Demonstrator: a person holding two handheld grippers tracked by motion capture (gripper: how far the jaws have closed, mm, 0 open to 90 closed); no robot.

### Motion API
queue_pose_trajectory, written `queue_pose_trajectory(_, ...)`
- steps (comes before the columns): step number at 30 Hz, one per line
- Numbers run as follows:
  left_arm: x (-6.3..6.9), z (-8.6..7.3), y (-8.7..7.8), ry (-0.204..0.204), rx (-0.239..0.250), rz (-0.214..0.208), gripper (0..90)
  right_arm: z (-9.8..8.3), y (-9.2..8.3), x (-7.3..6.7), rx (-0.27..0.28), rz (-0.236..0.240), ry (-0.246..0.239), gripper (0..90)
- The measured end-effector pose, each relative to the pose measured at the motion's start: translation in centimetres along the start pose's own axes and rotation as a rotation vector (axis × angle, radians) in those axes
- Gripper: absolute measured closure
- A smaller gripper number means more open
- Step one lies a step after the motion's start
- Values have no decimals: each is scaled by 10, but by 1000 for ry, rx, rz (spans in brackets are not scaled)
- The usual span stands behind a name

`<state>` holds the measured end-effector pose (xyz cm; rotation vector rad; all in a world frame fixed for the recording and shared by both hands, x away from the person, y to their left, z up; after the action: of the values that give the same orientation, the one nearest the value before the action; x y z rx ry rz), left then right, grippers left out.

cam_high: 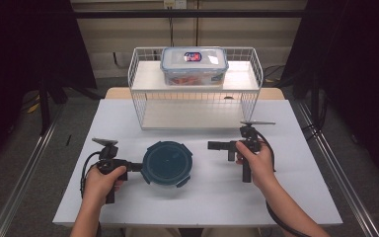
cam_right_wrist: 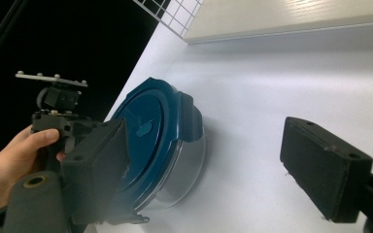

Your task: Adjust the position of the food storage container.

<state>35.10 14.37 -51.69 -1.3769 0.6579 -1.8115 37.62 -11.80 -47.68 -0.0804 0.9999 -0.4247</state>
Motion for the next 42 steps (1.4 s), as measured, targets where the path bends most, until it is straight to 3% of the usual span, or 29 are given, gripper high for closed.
queue_pose_trajectory(10, 17, 3, 17, 48, 7, 16, 900, -2, -5, 2, 5, -10, 0, 173)
queue_pose_trajectory(30, 46, 7, 43, 114, 5, 0, 900, -4, -22, 7, 35, -37, 15, 173)
queue_pose_trajectory(33, 48, 8, 45, 136, 18, 14, 900, -5, -25, 8, 40, -42, 12, 173)
queue_pose_trajectory(39, 49, 9, 46, 138, 14, 9, 900, -6, -28, 10, 44, -47, 17, 173)
queue_pose_trajectory(42, 49, 13, 43, 148, 39, 20, 897, -7, -28, 10, 44, -47, 18, 173)
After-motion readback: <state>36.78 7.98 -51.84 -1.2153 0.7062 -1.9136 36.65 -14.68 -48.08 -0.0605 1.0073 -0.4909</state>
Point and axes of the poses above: each handheld gripper's, and its own axes: y roughly forward along the jaws, z roughly out of its top, x roughly to its right, the point moved 10 cm from there along y, roughly forward along the jaws, and after that the axes turned 14 degrees about z, right-handed, at the moved point
